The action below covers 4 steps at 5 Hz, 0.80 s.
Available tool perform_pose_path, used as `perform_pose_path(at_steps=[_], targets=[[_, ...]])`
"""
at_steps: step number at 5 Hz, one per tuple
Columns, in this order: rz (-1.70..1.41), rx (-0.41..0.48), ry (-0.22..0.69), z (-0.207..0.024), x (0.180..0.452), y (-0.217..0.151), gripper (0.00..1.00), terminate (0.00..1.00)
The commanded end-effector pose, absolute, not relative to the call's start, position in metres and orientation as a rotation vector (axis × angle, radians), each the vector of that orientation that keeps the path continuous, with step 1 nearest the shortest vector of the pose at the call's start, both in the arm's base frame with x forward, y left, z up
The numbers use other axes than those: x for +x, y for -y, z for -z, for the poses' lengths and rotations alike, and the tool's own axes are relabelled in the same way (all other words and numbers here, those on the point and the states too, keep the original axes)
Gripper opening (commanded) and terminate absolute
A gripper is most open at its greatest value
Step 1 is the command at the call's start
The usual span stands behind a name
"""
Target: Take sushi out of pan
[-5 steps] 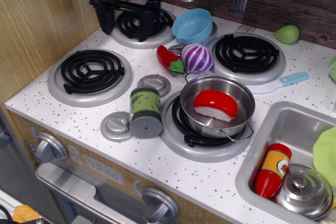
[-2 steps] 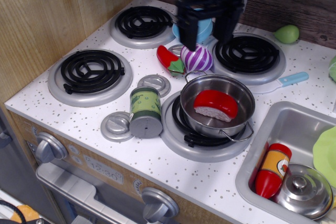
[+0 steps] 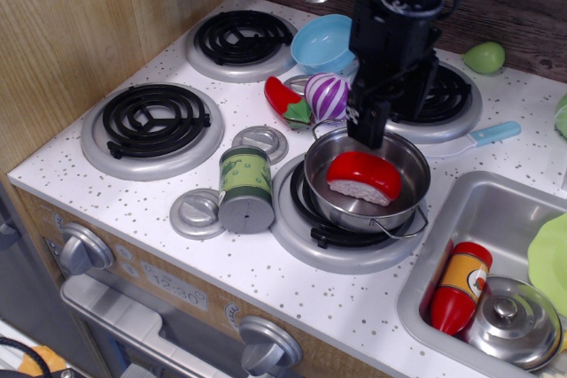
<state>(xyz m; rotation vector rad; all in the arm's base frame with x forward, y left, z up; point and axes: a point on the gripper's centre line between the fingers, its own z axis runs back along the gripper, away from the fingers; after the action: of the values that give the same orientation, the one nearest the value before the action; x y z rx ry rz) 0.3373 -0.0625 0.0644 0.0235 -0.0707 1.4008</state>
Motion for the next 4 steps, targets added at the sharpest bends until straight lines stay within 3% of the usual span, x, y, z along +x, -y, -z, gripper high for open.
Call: perform_pose_path(at_steps=[1,4], targets=[[-1.44,-0.017,0.127,-0.079,0.327,0.069,1.0,0.0],[-1.456,-0.057,0.071,-0.048,0.322,0.059,1.0,0.0]])
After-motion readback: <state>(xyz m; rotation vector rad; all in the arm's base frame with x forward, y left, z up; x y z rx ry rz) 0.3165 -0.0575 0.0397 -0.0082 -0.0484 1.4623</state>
